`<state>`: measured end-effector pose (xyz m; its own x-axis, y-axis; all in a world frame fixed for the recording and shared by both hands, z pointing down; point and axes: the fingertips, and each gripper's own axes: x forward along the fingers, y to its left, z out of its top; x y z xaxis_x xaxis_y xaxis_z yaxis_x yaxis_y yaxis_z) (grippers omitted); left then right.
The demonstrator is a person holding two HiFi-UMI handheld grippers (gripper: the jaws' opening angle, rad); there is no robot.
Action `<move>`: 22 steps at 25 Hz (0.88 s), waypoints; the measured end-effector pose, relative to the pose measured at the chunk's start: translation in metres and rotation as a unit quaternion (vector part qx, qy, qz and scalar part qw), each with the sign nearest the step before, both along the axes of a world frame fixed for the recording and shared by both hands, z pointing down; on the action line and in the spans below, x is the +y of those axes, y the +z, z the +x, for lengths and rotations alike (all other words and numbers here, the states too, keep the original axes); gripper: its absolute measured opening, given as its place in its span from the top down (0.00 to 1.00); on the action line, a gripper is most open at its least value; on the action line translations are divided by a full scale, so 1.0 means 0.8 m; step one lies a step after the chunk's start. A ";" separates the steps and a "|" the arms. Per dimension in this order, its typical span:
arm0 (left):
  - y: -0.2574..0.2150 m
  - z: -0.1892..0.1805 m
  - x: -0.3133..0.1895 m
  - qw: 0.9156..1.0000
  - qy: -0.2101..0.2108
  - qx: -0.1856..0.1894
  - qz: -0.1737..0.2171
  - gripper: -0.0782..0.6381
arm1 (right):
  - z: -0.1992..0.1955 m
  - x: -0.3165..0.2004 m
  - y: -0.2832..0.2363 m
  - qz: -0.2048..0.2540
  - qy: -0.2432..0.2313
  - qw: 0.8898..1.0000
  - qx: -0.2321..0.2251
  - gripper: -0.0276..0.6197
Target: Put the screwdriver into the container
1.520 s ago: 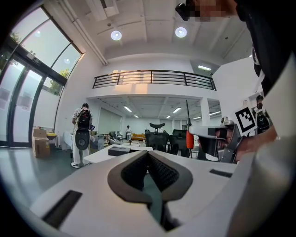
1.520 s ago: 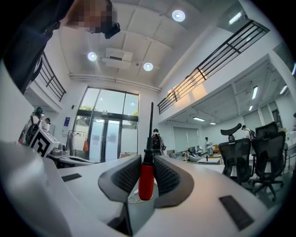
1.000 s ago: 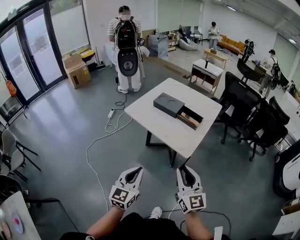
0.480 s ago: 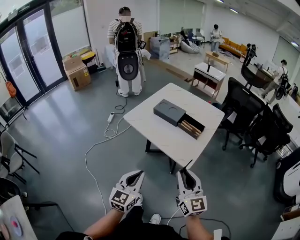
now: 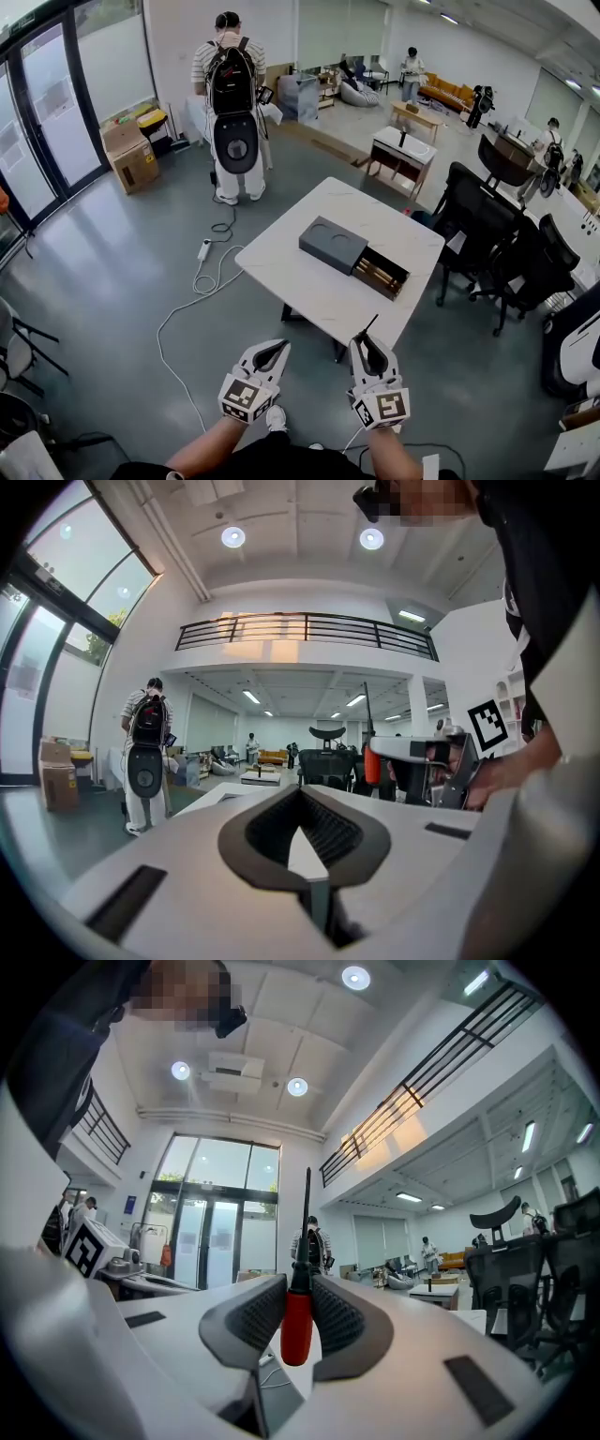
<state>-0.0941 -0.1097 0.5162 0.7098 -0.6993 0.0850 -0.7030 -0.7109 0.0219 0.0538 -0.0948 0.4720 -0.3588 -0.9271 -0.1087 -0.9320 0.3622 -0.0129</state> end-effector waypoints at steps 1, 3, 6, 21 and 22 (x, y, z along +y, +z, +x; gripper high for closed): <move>-0.002 -0.004 -0.012 1.000 0.002 -0.001 0.003 0.88 | -0.004 -0.010 -0.002 0.001 0.004 1.000 -0.003 0.80; -0.003 -0.012 -0.033 1.000 0.005 -0.003 0.005 0.88 | -0.011 -0.028 -0.005 0.002 0.012 1.000 -0.008 0.80; -0.002 -0.023 -0.058 1.000 0.012 0.003 -0.002 0.88 | -0.019 -0.051 -0.005 0.001 0.029 1.000 -0.013 0.80; -0.002 0.011 -0.141 0.998 0.059 0.014 0.001 0.88 | 0.019 -0.110 0.011 -0.010 0.083 0.996 -0.011 0.80; 0.000 0.019 -0.148 0.998 0.061 0.012 0.003 0.88 | 0.026 -0.117 0.013 -0.010 0.085 0.996 -0.012 0.80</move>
